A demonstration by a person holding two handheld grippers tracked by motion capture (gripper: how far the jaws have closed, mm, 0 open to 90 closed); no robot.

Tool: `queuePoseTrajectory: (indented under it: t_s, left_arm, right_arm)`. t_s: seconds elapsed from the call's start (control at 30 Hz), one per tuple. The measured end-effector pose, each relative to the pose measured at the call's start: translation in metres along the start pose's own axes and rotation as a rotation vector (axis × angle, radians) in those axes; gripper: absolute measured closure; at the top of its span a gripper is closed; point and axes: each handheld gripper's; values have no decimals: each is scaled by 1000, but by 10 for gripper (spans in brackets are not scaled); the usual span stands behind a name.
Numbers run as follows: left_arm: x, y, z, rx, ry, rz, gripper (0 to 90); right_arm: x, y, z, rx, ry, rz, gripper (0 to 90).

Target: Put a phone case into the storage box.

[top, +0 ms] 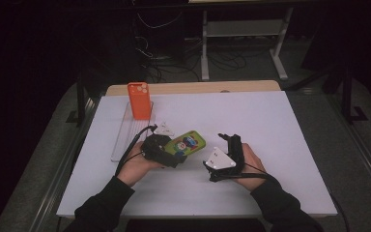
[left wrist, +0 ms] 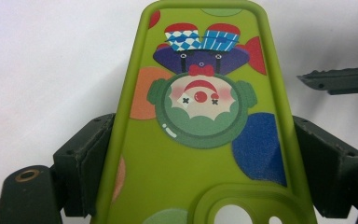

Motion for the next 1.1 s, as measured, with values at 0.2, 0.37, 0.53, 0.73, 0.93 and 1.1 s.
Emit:
queuePoseTrajectory:
  t_s: [0.2,0.37,0.53,0.73,0.93,1.1]
  left_arm:
    - [0,2,-2,-6,-15,-23,146]
    - [0,2,-2,-8,-4,-12,146]
    - [0,2,-2,-9,-14,-14,146]
    - [1,1,1,2,-49,-19,146]
    - [2,2,2,-3,-65,-20,146]
    - [2,2,4,-17,-78,-21,146]
  right_arm:
    - [5,-1,-10,-63,164,23,0]
    - [7,-3,-17,-106,309,33,0]
    - [8,-6,-24,-145,386,35,0]
    - [10,-7,-29,-168,473,35,14]
    - [15,-12,-33,-184,549,68,74]
    - [21,-15,-38,-202,573,80,143]
Point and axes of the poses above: each handheld gripper's, and its own axes: y roughly backward along the jaws, x roughly out of its top, z roughly to its right, and after that the axes turned 3 degrees about z, right-handed
